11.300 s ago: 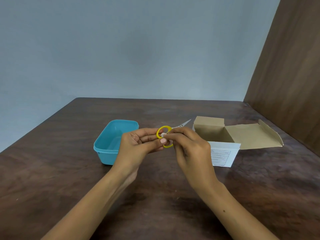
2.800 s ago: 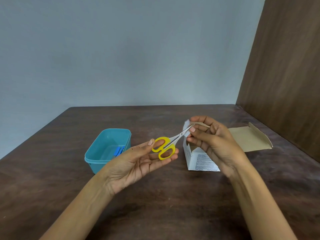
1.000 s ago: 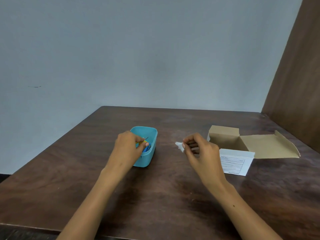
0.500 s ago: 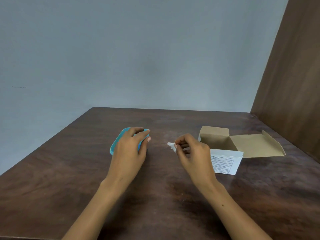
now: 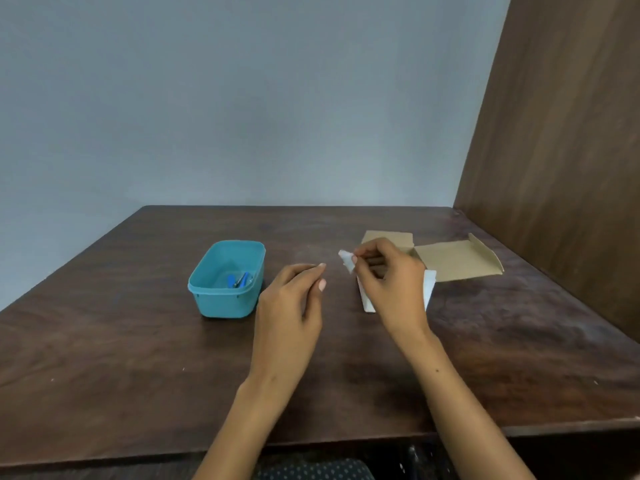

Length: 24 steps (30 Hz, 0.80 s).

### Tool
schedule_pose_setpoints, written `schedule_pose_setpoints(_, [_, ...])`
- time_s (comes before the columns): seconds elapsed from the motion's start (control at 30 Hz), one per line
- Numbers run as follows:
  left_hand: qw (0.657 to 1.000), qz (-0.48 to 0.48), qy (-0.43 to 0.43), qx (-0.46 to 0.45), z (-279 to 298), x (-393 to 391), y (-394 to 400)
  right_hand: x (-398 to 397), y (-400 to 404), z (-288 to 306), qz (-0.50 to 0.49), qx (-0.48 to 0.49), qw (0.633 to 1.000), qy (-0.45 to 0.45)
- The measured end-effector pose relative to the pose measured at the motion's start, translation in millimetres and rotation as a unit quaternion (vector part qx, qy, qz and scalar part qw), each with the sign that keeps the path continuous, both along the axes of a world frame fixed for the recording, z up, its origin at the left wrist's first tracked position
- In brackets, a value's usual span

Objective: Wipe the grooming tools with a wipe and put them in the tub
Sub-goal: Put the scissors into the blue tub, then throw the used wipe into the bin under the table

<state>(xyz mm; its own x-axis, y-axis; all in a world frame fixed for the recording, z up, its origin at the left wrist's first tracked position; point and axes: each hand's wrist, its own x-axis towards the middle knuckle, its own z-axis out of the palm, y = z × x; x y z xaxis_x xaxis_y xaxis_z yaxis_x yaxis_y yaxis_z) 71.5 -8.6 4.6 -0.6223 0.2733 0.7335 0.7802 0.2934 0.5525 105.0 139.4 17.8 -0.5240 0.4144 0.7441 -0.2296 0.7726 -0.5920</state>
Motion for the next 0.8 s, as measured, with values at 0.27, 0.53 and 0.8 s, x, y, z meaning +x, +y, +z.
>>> schedule_pose_setpoints(0.27, [0.991,-0.117,-0.032,0.061,-19,79,27,122,4,-14,-0.071,-0.067,0.994,-0.043])
schedule_pose_setpoints(0.53, [0.959,-0.273,-0.071,-0.009,-76,161,62,245,10,-67,-0.201,-0.113,0.959,-0.166])
schedule_pose_setpoints(0.8, [0.919,-0.355,-0.103,-0.137,-153,190,102,281,43,-174,-0.347,-0.155,0.873,-0.307])
